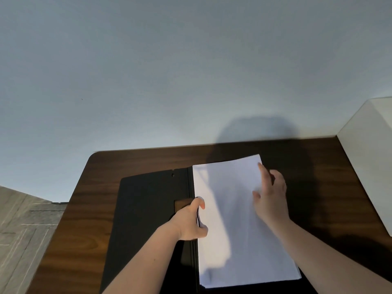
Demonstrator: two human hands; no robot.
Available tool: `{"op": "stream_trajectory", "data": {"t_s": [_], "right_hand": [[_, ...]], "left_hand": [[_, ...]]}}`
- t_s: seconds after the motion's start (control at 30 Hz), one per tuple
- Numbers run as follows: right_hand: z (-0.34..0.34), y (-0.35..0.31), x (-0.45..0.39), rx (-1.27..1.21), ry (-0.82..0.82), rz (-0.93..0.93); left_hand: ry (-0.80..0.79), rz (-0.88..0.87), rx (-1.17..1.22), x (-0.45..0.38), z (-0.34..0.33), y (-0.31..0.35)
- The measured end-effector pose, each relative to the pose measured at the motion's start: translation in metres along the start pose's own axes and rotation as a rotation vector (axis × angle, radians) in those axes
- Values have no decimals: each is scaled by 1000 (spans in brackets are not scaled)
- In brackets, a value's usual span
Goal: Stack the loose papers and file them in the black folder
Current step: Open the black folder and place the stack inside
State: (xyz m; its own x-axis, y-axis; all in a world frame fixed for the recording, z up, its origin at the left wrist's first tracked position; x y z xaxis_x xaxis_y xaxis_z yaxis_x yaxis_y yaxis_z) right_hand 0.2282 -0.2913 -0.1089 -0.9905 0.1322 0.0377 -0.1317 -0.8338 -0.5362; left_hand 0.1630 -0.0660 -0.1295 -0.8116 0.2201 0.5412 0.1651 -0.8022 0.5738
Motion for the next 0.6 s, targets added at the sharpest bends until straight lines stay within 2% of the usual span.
{"op": "stream_trajectory", "data": {"t_s": [0.07, 0.1, 0.17, 0.2, 0.3, 0.43, 0.6], "right_hand": [[-4, -11, 15, 225, 76, 338], [-10, -19, 26, 278, 39, 506], [-28, -33, 52, 310, -147, 733], [-39, -36, 65, 325, -255, 780], [-69, -34, 87, 441, -495, 724], [-83, -31, 86, 441, -554, 684], [-83, -33, 84, 412, -548, 666]], "left_hand": [[-4, -5, -12, -1, 0, 0], [-8, -6, -17, -1, 0, 1], [-12, -6, -17, -2, 0, 0], [-11, -8, -15, -2, 0, 0], [-2, -24, -14, -3, 1, 0], [2, -44, 21, -3, 2, 1], [20, -47, 31, -3, 1, 2]]}}
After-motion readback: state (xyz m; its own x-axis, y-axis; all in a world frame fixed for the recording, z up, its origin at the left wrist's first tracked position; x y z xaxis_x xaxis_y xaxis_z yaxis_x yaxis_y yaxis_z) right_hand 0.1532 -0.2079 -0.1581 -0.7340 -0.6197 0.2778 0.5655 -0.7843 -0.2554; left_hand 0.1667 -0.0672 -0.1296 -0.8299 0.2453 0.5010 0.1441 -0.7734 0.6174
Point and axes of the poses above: each hand's wrist, its own x-axis away from the middle knuckle, its own z-axis out of the back of the hand, y = z × x, the point moved 5 cm from there along -x, towards the middle knuckle, and after that the axes turned 8 degrees about -z, right-handed, at the moved point
